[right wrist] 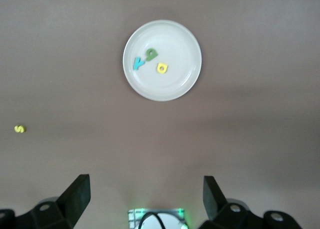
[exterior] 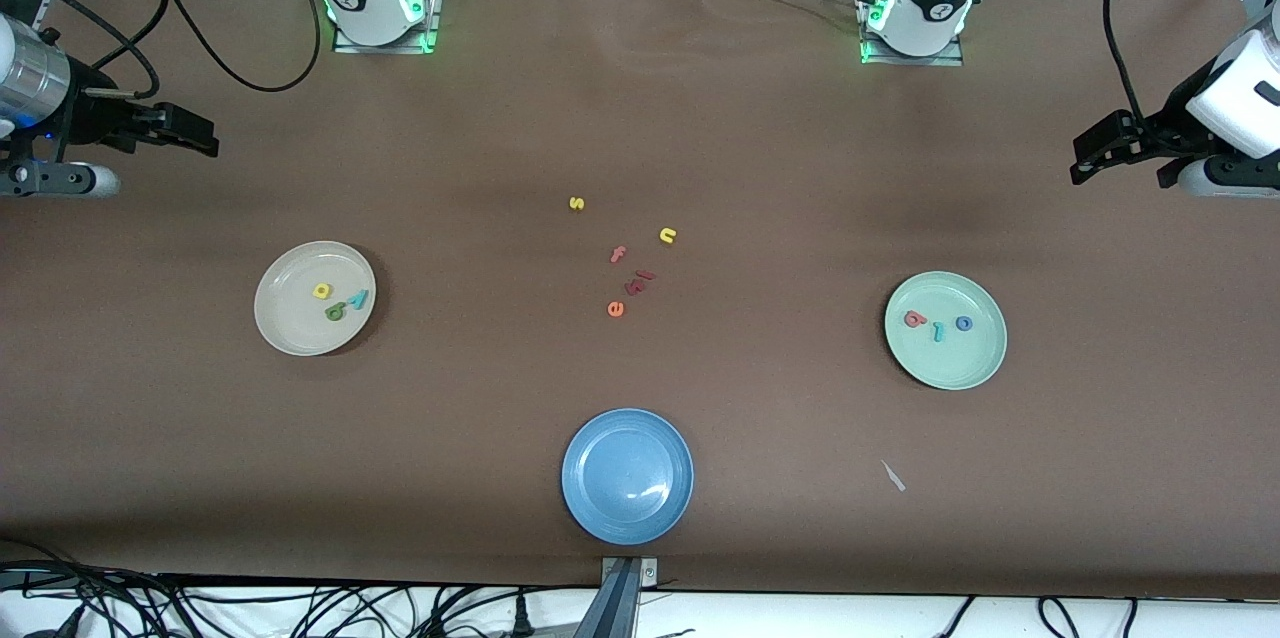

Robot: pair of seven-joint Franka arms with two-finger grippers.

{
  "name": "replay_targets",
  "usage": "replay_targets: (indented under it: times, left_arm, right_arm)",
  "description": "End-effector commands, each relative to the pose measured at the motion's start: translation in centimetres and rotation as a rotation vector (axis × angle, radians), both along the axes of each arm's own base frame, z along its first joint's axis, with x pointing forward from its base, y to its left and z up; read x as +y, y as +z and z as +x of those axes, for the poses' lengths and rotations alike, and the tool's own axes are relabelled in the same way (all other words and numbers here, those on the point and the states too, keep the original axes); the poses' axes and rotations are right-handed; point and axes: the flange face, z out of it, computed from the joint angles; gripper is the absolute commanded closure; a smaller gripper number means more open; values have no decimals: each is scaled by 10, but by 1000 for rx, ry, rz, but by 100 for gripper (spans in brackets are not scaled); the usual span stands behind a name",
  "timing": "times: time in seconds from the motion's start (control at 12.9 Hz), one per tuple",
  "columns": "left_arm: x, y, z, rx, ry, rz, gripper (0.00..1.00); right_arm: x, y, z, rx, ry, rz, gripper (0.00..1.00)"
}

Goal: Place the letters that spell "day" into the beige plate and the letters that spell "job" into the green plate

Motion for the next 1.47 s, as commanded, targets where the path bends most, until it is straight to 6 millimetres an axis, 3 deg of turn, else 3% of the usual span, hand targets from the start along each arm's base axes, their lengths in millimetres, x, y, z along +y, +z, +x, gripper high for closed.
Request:
replay_targets:
  times: [0.0, 0.47, 1.4]
  left_arm:
    - [5, 9, 0, -4, -39, 20, 0]
    - [28, 6, -1, 4, -62, 20, 0]
    - [25, 6, -2, 12, -67, 27, 0]
  right_arm:
    - [1, 10, 3, -44, 53, -18, 0]
    - [7, 0, 9, -33, 78, -16, 0]
    - [-1, -2, 14, -51, 68, -14, 0]
